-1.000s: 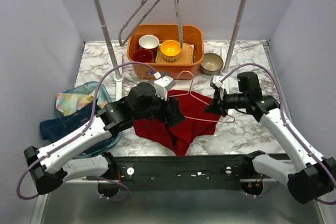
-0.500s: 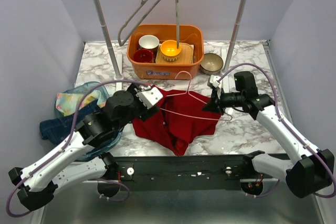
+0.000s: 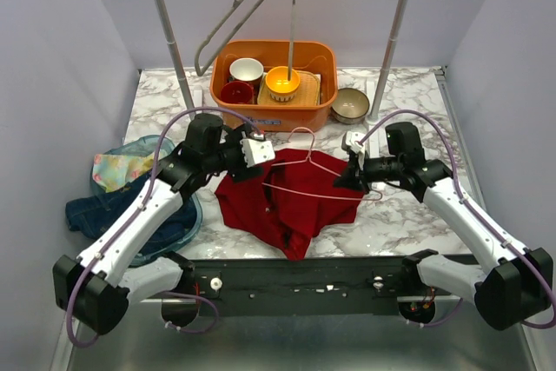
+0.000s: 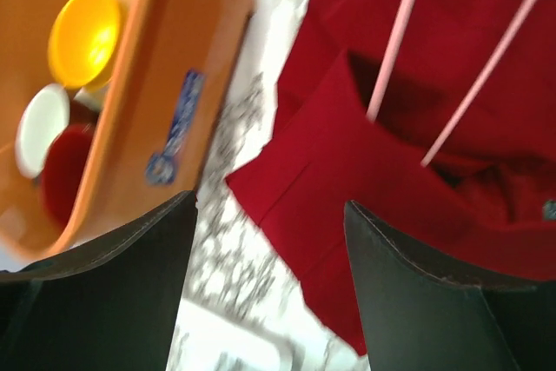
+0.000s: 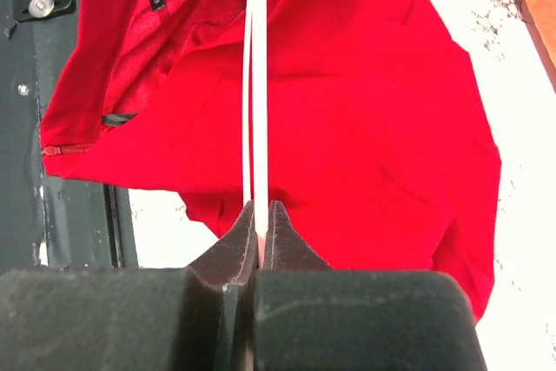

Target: Place the skirt on the hanger

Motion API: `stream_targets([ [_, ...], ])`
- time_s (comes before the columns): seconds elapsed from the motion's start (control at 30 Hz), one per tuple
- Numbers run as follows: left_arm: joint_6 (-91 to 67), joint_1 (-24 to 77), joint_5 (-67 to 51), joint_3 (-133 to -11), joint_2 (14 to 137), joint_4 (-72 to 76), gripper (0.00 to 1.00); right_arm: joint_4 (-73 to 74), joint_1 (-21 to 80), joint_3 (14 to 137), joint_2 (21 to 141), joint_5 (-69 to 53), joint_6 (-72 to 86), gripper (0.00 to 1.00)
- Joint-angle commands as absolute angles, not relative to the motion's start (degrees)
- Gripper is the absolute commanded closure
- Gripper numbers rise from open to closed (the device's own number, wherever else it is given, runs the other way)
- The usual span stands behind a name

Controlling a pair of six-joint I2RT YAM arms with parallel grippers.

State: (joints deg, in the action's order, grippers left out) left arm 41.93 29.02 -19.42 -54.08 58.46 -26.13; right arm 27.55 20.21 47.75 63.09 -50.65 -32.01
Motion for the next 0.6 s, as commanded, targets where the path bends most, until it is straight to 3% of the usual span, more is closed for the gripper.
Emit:
stream_targets([
  [0.0,45.44,27.86,-40.33,-58.09,64.67,-30.32,0.22,24.70,20.74,46.32,61.00,-52.91,-34.19,0.99],
  [0.27,44.91,27.86,-46.84,-57.39,68.03,-31.55,0.27,23.64,21.36,45.17,60.20,-53.44,-35.68,0.99],
  [0.33,44.56,27.86,-48.51,-57.04,68.11,-31.38,0.33,23.56,21.62,45.35,60.64,-53.35,-35.86,0.99],
  [0.37,44.47,27.86,-48.60,-56.61,68.12,-30.77,0.45,23.47,21.80,45.35,60.73,-53.35,-35.86,0.99],
  [0.4,44.21,27.86,-48.60,-56.17,68.29,-30.41,0.50,23.47,22.06,45.53,60.82,-53.44,-35.95,0.99],
  [0.57,42.63,27.86,-48.25,-55.46,68.29,-29.62,0.53,22.77,22.94,45.35,60.47,-53.18,-35.51,0.99],
])
